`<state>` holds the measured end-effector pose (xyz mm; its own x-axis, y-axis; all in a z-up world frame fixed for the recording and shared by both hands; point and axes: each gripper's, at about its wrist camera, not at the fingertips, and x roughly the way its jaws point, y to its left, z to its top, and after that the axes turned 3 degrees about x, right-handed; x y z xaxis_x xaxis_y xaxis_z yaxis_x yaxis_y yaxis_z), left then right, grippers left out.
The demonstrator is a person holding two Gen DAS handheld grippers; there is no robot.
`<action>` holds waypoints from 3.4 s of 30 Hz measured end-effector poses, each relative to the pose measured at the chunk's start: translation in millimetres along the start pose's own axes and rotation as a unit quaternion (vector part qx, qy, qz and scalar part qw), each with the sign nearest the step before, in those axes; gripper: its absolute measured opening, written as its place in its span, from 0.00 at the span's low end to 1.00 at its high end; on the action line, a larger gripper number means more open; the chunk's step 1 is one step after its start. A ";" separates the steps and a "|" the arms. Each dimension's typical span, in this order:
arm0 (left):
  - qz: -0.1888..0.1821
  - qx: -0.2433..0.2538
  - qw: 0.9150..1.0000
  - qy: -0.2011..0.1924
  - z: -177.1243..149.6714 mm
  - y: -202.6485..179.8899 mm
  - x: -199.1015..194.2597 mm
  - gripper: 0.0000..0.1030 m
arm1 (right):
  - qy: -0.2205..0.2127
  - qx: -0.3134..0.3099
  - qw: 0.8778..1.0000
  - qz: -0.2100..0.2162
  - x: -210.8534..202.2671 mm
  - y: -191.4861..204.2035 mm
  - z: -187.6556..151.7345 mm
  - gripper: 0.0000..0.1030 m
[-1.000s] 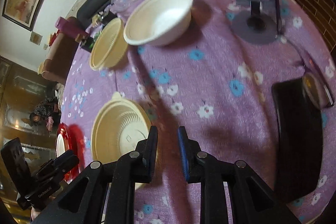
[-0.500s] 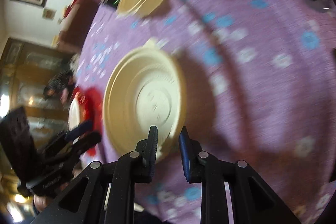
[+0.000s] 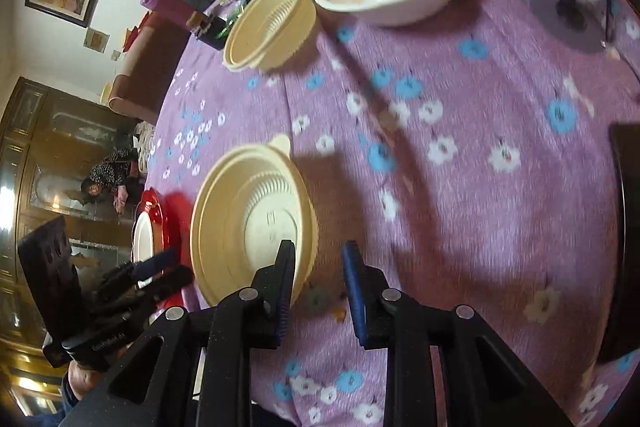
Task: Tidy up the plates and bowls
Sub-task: 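Move the left gripper to the cream handled bowl and grasp its rim, then lift the cream bowl with the left gripper toward the red plate stack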
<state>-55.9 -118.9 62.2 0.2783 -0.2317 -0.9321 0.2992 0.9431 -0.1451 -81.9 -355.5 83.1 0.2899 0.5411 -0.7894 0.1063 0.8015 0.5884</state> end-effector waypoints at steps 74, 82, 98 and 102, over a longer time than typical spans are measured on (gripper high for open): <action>0.075 0.056 0.994 -0.059 -8.3 -11.8 -3.8 0.31 | -0.030 -0.142 0.985 -0.097 3.3 57.6 -34.1 0.18; 0.084 0.053 0.992 -0.077 -12.3 -7.2 -18.9 0.31 | -0.028 -0.146 0.985 -0.088 1.8 68.4 -35.8 0.18; 0.100 0.036 0.989 -0.105 -26.5 16.9 -49.9 0.31 | -0.019 -0.170 0.982 -0.082 8.1 104.6 -43.7 0.18; 0.105 0.032 0.988 -0.111 -29.7 22.9 -57.3 0.31 | -0.022 -0.176 0.981 -0.078 10.1 116.1 -46.8 0.18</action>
<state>-92.1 -76.9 102.4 0.5315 -0.0861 -0.8426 0.2684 0.9607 0.0711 -111.1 -245.1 135.2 0.3372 0.4000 -0.8522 -0.1802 0.9159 0.3586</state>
